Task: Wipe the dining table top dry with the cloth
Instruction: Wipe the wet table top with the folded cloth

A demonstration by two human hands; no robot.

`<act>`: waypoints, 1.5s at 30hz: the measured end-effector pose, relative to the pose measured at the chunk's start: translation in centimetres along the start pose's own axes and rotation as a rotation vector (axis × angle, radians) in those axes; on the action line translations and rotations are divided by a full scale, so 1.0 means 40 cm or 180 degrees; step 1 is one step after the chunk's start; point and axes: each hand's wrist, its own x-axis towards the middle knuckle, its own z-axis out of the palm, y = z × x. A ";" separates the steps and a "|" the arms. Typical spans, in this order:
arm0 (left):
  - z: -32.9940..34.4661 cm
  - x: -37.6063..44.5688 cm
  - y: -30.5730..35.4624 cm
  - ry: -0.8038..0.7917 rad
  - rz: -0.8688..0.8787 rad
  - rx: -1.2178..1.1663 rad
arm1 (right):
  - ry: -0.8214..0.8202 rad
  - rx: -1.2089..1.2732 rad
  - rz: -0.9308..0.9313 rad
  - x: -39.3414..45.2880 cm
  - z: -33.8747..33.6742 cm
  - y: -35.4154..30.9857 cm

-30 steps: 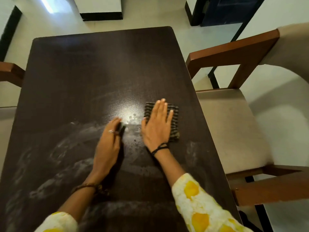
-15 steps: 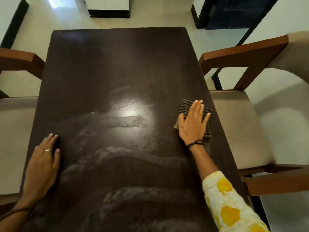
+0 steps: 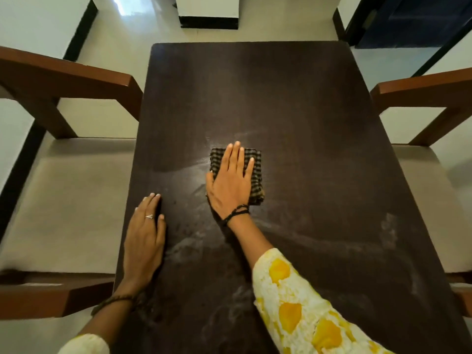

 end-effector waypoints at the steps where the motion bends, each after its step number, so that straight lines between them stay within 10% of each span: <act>1: -0.003 -0.002 0.001 0.0077 -0.0105 0.0061 | 0.0050 -0.0002 -0.0084 -0.004 -0.001 0.009; 14: -0.046 -0.055 -0.047 0.0073 -0.0945 -0.0403 | 0.0366 -0.0006 0.1235 -0.049 -0.015 0.080; 25: -0.049 -0.047 -0.061 0.0047 -0.1375 -0.0996 | -0.0177 0.0084 -0.0142 0.018 0.054 -0.371; 33: -0.047 -0.064 -0.083 0.0280 -0.1562 -0.1388 | -0.0470 0.0120 -0.1410 -0.108 0.068 -0.363; 45: -0.055 -0.062 -0.078 0.0282 -0.1570 -0.1359 | -0.0499 0.0073 -0.1107 0.077 0.055 -0.426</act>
